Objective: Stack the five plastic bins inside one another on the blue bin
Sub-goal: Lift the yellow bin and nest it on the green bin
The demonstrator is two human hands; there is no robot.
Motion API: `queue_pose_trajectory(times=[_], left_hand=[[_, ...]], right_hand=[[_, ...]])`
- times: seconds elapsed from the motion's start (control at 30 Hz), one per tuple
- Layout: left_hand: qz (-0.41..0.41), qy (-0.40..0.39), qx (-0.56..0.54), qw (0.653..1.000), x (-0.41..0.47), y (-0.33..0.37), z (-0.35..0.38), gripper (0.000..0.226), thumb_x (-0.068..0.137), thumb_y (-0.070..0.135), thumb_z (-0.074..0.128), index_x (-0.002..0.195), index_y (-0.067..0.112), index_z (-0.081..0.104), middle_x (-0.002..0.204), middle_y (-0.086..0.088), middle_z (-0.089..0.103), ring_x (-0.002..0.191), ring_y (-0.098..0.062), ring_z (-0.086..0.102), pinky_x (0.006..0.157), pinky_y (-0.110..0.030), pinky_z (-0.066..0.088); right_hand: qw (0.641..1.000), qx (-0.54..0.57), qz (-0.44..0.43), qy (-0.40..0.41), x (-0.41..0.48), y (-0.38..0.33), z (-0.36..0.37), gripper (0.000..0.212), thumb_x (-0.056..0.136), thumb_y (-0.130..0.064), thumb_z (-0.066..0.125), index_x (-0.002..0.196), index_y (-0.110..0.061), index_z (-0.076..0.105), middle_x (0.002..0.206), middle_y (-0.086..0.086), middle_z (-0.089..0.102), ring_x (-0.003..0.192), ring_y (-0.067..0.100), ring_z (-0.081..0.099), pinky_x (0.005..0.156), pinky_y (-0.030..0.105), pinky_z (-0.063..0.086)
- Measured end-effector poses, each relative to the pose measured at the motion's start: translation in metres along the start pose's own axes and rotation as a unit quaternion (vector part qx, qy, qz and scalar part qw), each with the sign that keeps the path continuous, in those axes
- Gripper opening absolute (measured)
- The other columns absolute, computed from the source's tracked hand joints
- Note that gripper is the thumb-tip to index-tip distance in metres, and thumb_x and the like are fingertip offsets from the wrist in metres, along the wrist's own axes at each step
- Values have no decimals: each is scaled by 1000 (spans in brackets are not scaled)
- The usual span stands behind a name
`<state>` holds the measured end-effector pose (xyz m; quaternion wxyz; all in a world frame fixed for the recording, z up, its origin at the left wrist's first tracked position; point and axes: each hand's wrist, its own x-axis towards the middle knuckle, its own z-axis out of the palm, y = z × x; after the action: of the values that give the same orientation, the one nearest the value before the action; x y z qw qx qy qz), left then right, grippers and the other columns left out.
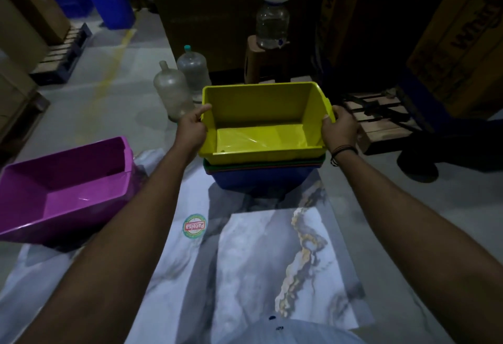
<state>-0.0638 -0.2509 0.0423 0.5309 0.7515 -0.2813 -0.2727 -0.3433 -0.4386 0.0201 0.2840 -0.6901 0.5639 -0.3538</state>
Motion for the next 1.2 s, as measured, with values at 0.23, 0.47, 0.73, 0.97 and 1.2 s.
queue_pose_trajectory(times=[0.23, 0.47, 0.73, 0.97, 1.2], left_hand=[[-15, -33, 185, 982, 9, -31, 11, 74, 79, 4, 42, 150, 25, 47, 150, -18, 49, 129, -41, 51, 106, -54, 46], [28, -36, 381, 924, 7, -57, 25, 74, 77, 3, 50, 149, 19, 46, 170, 2, 16, 130, -49, 42, 106, -55, 40], [26, -41, 362, 931, 10, -69, 27, 86, 67, 18, 42, 153, 17, 41, 171, 0, 12, 138, -44, 41, 101, -57, 45], [39, -32, 366, 929, 15, -80, 28, 87, 65, 18, 39, 152, 14, 43, 170, -3, 15, 136, -44, 44, 98, -55, 48], [20, -28, 406, 913, 10, -74, 34, 73, 79, 12, 52, 151, 18, 41, 167, -6, 19, 140, -44, 36, 104, -64, 39]], right_hand=[[995, -99, -8, -29, 3, 22, 25, 28, 94, -18, 50, 112, -2, 64, 106, 27, 66, 100, 44, 61, 79, 44, 51], [986, -161, -27, -40, 3, 40, 40, 37, 99, -23, 48, 131, -4, 55, 112, 30, 65, 102, 48, 61, 74, 46, 50], [982, -182, -45, -22, 2, 46, 49, 40, 98, -20, 46, 134, -3, 53, 108, 30, 66, 96, 47, 63, 71, 46, 51], [982, -184, -31, -16, 1, 45, 54, 41, 99, -22, 46, 136, -4, 53, 114, 26, 65, 102, 44, 62, 72, 43, 49], [980, -198, -21, -26, -3, 43, 49, 44, 100, -25, 45, 139, -5, 51, 120, 24, 64, 108, 44, 61, 78, 45, 50]])
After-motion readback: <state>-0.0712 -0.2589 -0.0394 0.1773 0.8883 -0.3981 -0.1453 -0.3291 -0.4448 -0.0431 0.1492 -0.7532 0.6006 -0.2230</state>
